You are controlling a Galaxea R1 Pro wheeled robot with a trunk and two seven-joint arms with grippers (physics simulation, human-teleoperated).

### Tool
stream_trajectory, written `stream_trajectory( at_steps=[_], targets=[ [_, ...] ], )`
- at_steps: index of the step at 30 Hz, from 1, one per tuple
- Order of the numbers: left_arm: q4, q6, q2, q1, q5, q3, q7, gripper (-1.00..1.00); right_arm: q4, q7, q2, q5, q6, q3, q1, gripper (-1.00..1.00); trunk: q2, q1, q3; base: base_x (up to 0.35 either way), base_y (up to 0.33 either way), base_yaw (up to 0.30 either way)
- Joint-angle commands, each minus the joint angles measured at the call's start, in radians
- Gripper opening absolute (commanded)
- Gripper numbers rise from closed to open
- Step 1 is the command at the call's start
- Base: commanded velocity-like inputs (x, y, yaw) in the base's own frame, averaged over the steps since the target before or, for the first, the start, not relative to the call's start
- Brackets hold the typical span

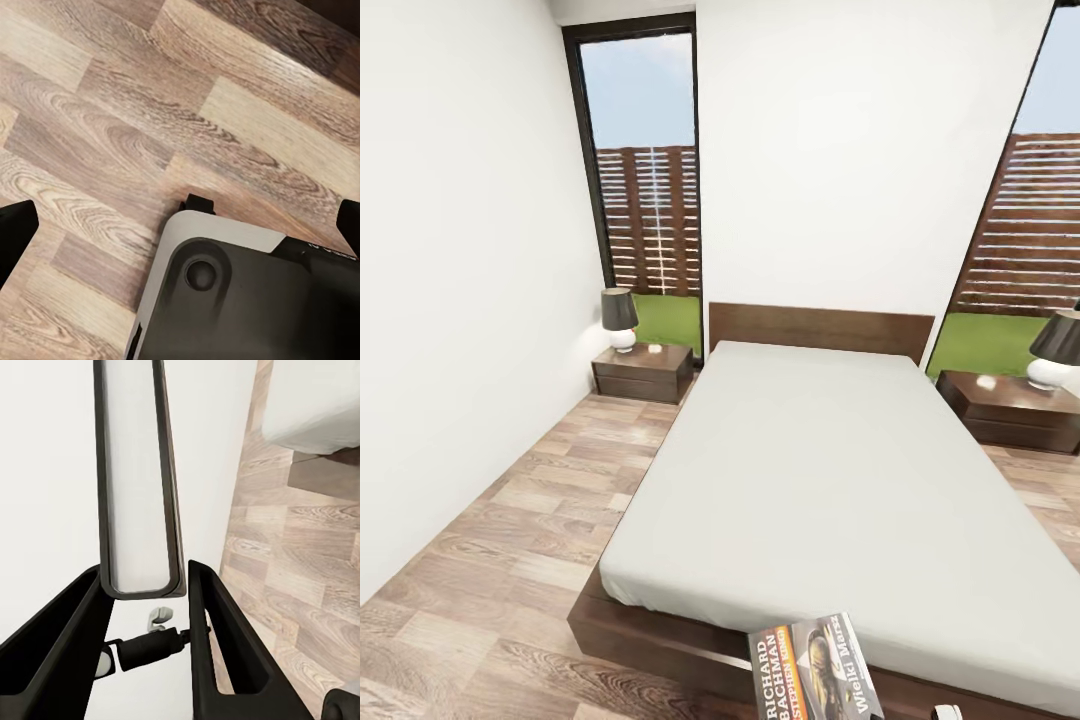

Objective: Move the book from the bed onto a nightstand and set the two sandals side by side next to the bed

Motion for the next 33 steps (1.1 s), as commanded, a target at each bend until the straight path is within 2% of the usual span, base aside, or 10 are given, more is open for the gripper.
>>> stream_trajectory(
  at_steps=[1, 11, 33],
  targets=[
    [0.001, -0.003, 0.000, -0.001, 0.008, -0.009, 0.001, 1.00, 0.000, 0.004, 0.000, 0.001, 0.010, -0.003, -0.001, -1.00, -0.002, 0.001, -0.002, 0.000, 0.000, 0.023],
    [0.001, -0.003, 0.000, -0.001, 0.008, -0.009, 0.001, 1.00, -0.005, 0.004, 0.001, 0.002, 0.010, -0.003, -0.001, -1.00, -0.002, 0.001, -0.006, -0.041, 0.015, 0.126],
    [0.001, -0.004, 0.000, -0.001, 0.008, -0.009, 0.001, 1.00, -0.011, -0.001, 0.004, 0.007, 0.010, 0.006, -0.001, -1.00, -0.002, 0.001, -0.026, -0.089, 0.072, 0.227]
  ],
)
